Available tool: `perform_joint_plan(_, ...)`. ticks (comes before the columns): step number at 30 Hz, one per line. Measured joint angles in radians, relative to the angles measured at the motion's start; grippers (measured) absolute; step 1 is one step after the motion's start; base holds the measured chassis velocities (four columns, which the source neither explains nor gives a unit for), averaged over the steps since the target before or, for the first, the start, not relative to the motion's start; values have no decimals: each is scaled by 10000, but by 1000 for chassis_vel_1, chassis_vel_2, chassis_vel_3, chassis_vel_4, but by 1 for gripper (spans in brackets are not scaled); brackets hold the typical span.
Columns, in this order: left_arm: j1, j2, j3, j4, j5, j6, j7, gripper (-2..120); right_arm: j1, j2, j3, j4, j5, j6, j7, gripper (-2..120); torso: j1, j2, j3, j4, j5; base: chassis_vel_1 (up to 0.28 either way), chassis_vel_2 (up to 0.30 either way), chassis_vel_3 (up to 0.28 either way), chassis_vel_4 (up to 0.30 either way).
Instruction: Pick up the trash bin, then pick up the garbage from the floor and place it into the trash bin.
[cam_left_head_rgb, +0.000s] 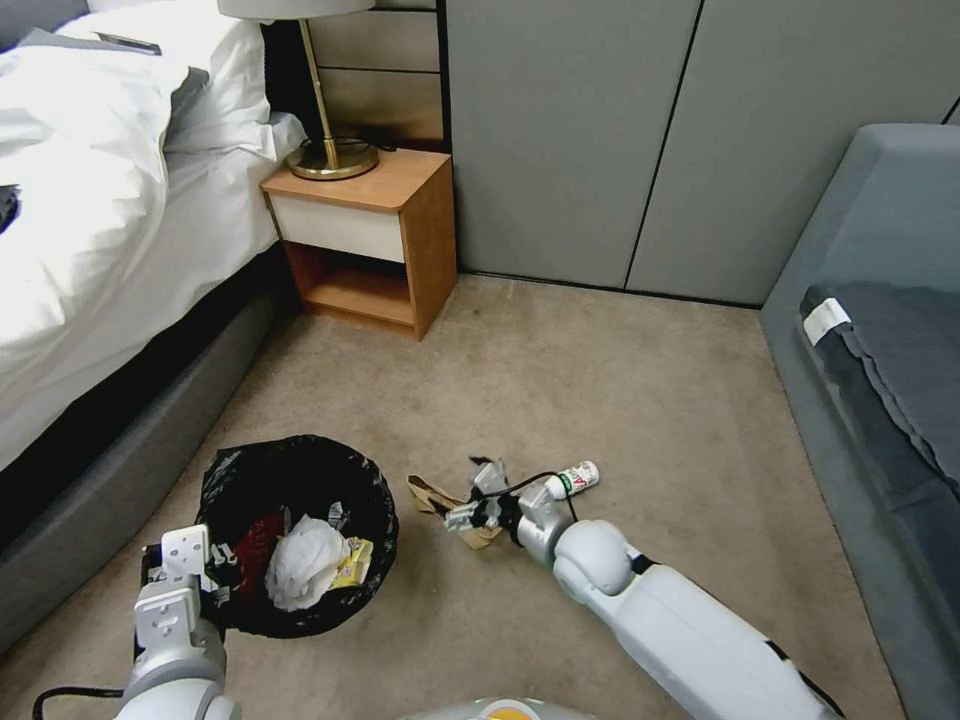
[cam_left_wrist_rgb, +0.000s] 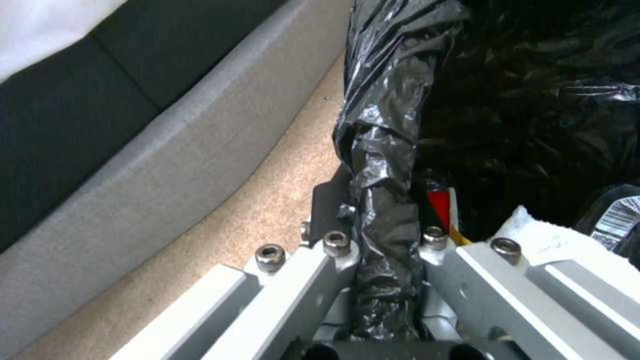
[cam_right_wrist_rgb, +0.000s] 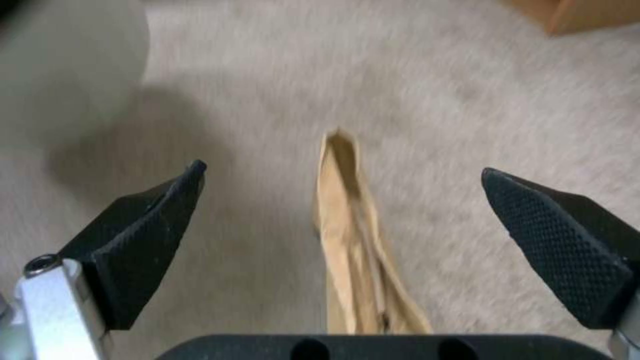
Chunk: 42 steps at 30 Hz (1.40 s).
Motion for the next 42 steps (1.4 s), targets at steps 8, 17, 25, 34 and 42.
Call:
perform_joint_plan(8, -72, -14, 30, 81, 23, -4, 11, 1, 434, 739, 15, -2266, -972, 593, -643, 100, 0, 0, 0, -2, 0, 0, 0, 0, 0)
perform_joint_plan(17, -101, -38, 64, 189, 81, -39, 29, 1, 1131, 1643, 350, -4812, -2117, 1933, -960, 100, 0, 0, 0, 0, 0, 0, 0, 0, 0)
perform_joint_plan(25, -66, -32, 17, 190, 84, -48, 32, 1, 1540, 2283, 755, -6423, -2564, 2543, -1175, 96, 0, 0, 0, -1, -1, 0, 0, 0, 0)
perform_joint_plan(34, -131, -31, 50, 223, 81, -47, 32, 1, 1513, 2235, 876, -6251, -2484, 2580, -1128, 61, 0, 0, 0, -1, 0, 0, 0, 0, 0)
perform_joint_plan(42, -110, -25, 44, 223, 83, -47, 32, 1, 1515, 2217, 898, -6186, -2416, 2572, -1051, 37, 0, 0, 0, -1, 0, 0, 0, 0, 0)
